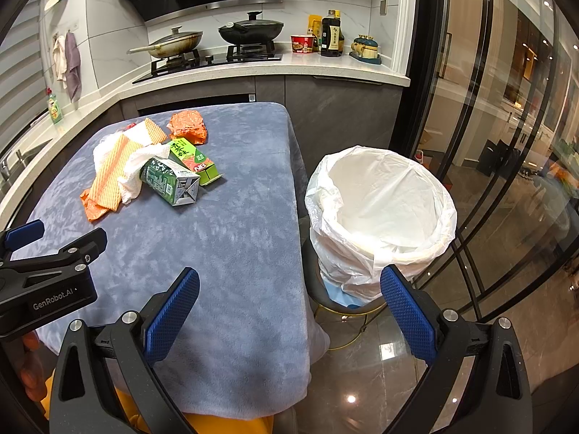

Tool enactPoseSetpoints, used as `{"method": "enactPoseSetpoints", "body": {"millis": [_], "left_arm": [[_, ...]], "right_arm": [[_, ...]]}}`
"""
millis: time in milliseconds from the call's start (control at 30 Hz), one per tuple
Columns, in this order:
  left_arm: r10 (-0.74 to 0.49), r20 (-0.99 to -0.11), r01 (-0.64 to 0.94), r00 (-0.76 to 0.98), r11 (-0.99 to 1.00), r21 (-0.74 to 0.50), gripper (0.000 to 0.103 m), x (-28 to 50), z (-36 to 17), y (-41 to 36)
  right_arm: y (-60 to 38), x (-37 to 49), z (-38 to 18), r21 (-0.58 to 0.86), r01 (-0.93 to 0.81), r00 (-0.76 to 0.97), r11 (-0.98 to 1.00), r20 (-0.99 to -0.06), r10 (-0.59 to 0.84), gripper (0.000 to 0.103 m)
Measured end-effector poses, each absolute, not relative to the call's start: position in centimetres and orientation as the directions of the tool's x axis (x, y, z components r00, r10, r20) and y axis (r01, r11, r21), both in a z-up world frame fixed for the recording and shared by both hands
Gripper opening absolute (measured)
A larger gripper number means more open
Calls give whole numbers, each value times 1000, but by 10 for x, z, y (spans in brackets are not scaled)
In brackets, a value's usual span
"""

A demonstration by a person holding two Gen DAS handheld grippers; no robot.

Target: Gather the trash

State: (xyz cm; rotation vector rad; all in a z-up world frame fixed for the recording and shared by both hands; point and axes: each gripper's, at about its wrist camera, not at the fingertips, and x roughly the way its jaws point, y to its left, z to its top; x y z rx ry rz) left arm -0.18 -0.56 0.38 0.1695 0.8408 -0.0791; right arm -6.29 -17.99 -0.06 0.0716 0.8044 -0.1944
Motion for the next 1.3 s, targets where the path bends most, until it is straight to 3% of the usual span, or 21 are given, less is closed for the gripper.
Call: {"method": "enactPoseSetpoints", "body": {"millis": [1300], "left_arm": [[-16,-735,147,678,983,113,95,-8,7,-7]], "right_arm": [[-180,-64,1,-8,199,679,980,-720,-144,96]]}}
